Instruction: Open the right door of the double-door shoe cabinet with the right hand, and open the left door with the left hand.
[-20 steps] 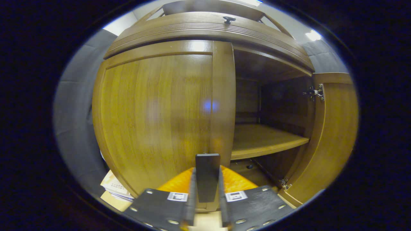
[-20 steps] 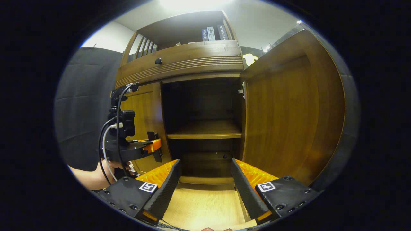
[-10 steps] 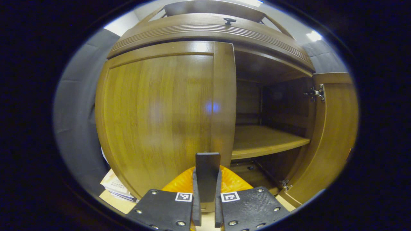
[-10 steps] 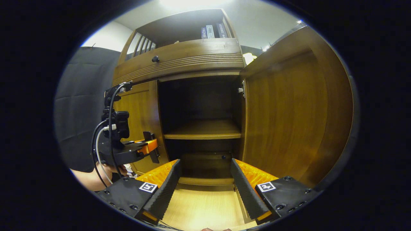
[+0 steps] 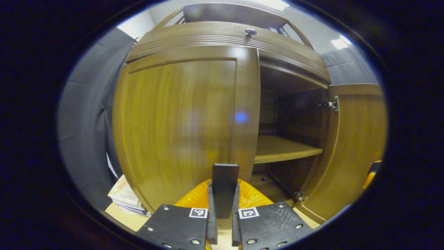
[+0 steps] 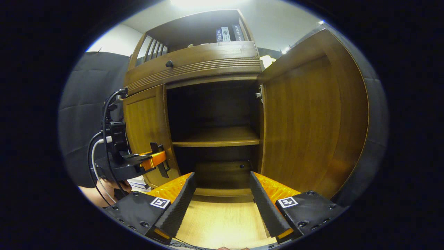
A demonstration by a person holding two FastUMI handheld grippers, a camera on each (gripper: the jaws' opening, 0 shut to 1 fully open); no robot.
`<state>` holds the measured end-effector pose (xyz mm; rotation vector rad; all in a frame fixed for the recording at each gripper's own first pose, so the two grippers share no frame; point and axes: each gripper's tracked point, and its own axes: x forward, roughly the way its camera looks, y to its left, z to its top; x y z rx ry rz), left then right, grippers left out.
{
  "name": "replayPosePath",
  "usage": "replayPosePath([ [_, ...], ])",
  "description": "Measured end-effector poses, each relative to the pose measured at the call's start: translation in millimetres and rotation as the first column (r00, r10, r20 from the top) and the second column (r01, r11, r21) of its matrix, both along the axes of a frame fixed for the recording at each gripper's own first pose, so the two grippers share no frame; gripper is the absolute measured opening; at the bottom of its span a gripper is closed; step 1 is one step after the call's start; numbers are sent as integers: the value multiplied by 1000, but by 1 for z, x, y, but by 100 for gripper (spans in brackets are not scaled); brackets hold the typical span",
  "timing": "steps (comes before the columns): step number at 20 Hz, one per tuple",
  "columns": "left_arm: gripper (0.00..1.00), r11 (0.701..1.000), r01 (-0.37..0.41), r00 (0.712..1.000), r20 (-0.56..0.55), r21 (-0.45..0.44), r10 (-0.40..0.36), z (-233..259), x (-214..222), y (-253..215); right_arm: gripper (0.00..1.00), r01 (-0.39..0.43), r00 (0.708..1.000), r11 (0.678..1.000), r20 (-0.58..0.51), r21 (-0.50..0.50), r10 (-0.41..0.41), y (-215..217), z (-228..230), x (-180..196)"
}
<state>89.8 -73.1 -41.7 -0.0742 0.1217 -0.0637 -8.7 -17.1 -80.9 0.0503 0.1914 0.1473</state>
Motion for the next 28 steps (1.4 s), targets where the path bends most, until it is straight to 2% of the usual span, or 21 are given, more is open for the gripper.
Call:
replayPosePath([
  [1,15,1000,0,1000,2,0,0,0,-7,2,93,-3,1000,1000,0,0,3,1,0,-2],
  [2,15,1000,-1,1000,2,2,1,0,-14,3,97,-6,1000,1000,-2,-2,6,3,0,-4],
  [3,15,1000,-1,1000,0,13,1,2,-20,5,93,-9,1000,1000,-5,-3,9,4,-1,-6],
  [6,15,1000,-5,1000,-1,15,5,0,-38,12,93,-22,1000,1000,-13,-4,22,10,-4,-15],
  [7,15,1000,-4,1000,-1,11,4,0,-44,15,97,-25,1000,1000,-15,-7,25,12,-4,-19],
  [9,20,1000,-2,1000,1,15,2,2,-60,21,93,-34,999,999,-21,-10,34,17,-5,-24],
  [13,20,999,-20,1000,14,30,20,3,-81,34,93,-58,998,998,-30,-18,57,29,-7,-38],
  [14,20,999,-26,1000,16,27,26,2,-87,37,97,-63,998,998,-32,-23,62,31,-7,-40],
  [15,20,999,-30,999,17,23,30,3,-92,42,93,-65,997,997,-34,-27,65,33,-9,-43],
  [16,18,999,-33,999,19,21,33,4,-99,45,97,-67,997,997,-34,-28,66,35,-8,-46],
  [19,20,999,-39,999,27,25,38,3,-116,60,97,-67,997,997,-31,-33,66,41,-9,-51],
  [20,20,999,-40,999,31,27,39,4,-122,65,93,-65,998,997,-29,-34,64,43,-9,-53],
  [21,20,999,-43,998,35,26,42,5,-127,70,93,-65,998,997,-27,-33,65,45,-8,-55],
  [22,19,999,-47,998,37,22,46,4,-132,75,97,-67,997,997,-25,-32,66,47,-8,-57],
  [24,19,998,-54,998,40,12,53,4,-142,87,97,-71,997,997,-26,-30,70,53,-9,-59],
  [26,19,999,-44,998,48,10,43,4,-152,97,97,-76,997,997,-26,-29,75,58,-10,-61],
  [27,19,999,-35,998,53,8,35,6,-156,103,93,-79,997,996,-25,-29,78,61,-10,-63],
  [28,19,1000,-25,998,54,1,25,5,-159,107,93,-82,996,996,-23,-30,82,64,-9,-64],
])
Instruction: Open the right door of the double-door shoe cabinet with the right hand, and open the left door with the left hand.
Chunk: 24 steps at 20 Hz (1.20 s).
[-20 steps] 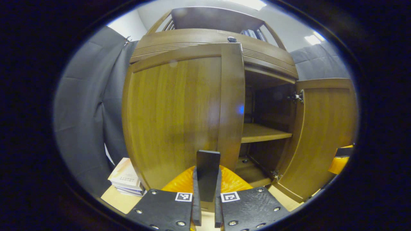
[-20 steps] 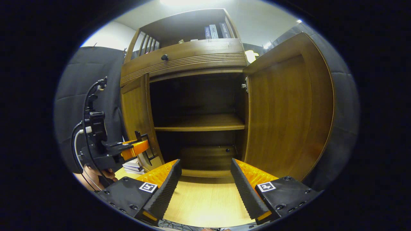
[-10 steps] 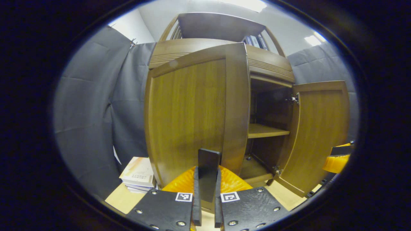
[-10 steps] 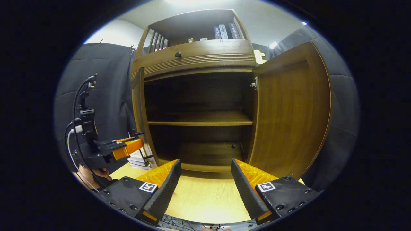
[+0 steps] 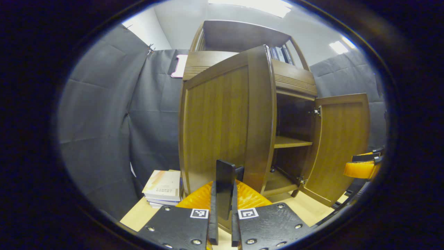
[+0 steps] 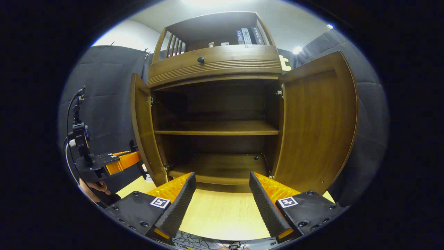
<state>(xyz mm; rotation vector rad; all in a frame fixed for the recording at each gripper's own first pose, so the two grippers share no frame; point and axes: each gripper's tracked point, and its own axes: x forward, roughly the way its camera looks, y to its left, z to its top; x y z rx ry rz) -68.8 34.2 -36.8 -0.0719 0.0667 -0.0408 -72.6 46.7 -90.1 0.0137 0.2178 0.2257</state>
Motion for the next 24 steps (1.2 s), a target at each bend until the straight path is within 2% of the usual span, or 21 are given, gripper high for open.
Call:
replayPosePath([
  [3,19,999,11,1000,7,-34,-10,-2,-9,17,93,-9,1000,1000,5,-7,9,7,1,-2],
  [7,19,1000,-4,1000,20,-14,5,0,-16,52,93,-12,1000,1000,9,-12,12,15,4,-2],
  [8,16,1000,-1,1000,25,-17,1,-1,-15,64,97,-12,1000,1000,11,-15,12,17,6,-2],
  [12,19,999,30,998,58,-23,-28,1,-17,112,97,-2,1000,1000,19,-31,2,18,13,-3],
  [13,16,999,43,997,57,-15,-42,1,-17,120,93,5,1000,999,22,-39,-4,17,14,-3],
  [15,14,998,55,997,58,-6,-55,0,-18,143,93,15,1000,998,23,-56,-13,13,17,-4],
  [16,14,998,59,997,56,-6,-59,-2,-20,154,97,21,1000,998,22,-64,-20,11,17,-5],
  [17,13,998,61,997,55,0,-61,-3,-20,163,93,29,999,997,21,-71,-27,8,19,-6],
  [21,13,996,86,994,58,30,-88,0,-20,171,95,75,997,992,24,-97,-73,-10,25,-13],
  [22,16,996,86,994,62,26,-87,0,-21,171,95,89,996,992,24,-93,-87,-16,26,-15],
  [23,16,996,84,994,63,17,-85,-1,-23,171,98,104,994,990,26,-93,-102,-22,29,-16],
  [24,13,997,82,995,61,11,-83,-2,-27,172,95,119,993,988,28,-95,-116,-29,30,-17],
])
